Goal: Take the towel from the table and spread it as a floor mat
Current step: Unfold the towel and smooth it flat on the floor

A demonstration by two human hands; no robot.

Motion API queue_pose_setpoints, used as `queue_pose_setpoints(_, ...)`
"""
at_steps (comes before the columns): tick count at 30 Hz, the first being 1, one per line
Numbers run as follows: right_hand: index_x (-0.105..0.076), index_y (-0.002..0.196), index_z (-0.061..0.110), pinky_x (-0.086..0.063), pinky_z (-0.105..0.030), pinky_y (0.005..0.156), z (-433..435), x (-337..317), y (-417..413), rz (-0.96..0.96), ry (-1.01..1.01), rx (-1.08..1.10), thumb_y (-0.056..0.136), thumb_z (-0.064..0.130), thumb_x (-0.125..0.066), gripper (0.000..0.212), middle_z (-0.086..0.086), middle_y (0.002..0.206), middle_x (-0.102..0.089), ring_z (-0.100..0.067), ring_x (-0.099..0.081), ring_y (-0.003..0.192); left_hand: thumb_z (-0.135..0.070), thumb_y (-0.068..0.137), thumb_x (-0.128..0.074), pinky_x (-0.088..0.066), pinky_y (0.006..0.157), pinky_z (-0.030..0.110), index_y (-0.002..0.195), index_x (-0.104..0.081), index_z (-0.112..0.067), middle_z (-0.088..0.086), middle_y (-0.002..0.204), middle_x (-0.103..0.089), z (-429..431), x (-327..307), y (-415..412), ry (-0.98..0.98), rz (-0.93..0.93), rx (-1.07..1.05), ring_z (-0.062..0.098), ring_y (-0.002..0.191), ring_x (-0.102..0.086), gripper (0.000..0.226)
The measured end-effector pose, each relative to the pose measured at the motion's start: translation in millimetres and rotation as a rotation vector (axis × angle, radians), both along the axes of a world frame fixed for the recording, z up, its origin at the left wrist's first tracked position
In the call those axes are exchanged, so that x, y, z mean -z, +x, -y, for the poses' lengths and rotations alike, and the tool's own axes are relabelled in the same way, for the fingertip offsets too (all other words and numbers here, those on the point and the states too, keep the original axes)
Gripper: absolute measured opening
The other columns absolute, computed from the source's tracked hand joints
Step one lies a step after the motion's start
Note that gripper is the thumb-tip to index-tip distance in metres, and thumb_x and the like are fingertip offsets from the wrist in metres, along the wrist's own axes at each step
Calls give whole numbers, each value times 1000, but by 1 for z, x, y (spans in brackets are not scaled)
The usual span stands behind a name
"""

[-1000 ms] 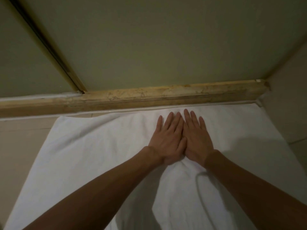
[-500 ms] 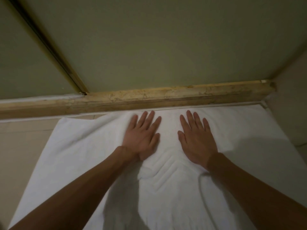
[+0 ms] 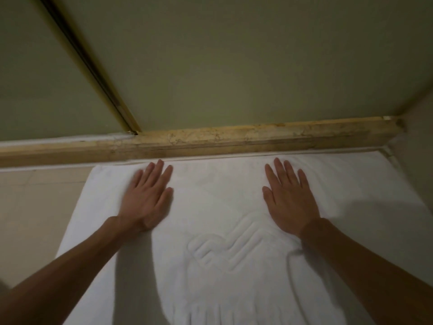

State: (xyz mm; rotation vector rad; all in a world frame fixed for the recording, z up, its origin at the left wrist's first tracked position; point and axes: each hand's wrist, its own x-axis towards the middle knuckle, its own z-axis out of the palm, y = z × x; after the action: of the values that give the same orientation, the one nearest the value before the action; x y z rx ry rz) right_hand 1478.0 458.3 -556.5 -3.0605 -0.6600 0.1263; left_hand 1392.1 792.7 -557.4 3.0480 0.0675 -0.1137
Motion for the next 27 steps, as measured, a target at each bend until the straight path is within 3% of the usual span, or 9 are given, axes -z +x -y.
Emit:
queue_pose_setpoints(9, -8, 151, 21, -3, -46, 118, 1, -1, 0, 2, 1, 9, 96, 42, -16, 59, -6, 160, -3, -24, -2, 146, -64, 88, 5, 18, 114, 29, 149, 6, -28, -5, 157, 11, -45, 3, -22, -45, -6, -127, 9, 143, 17, 70)
queue_pose_setpoints(15, -9, 151, 21, -3, -46, 118, 1, -1, 1, 5, 1, 10, 96, 42, -16, 59, -6, 160, -4, -24, -3, 146, -69, 84, 4, 9, 116, 43, 151, 0, -31, 0, 159, 9, -65, 2, -25, -38, -29, -262, 10, 141, 16, 78)
queue_pose_setpoints(23, -10, 151, 21, -3, -46, 118, 1, 0, 1, 2, 2, 14, 95, 42, -16, 59, -6, 160, -4, -24, -3, 146, -77, 78, 1, 3, 117, 47, 152, -2, -33, 5, 160, 9, -96, 2, -26, -19, -82, -371, 26, 147, 9, 86)
queue_pose_setpoints(27, -7, 151, 21, -3, -45, 118, 0, 1, 0, 8, -5, 20, 95, 43, -12, 60, -6, 160, -2, -23, -1, 146, -76, 77, 3, 9, 115, 51, 153, -3, -27, 9, 161, 6, -81, -6, -24, -24, -75, -391, 30, 146, 10, 91)
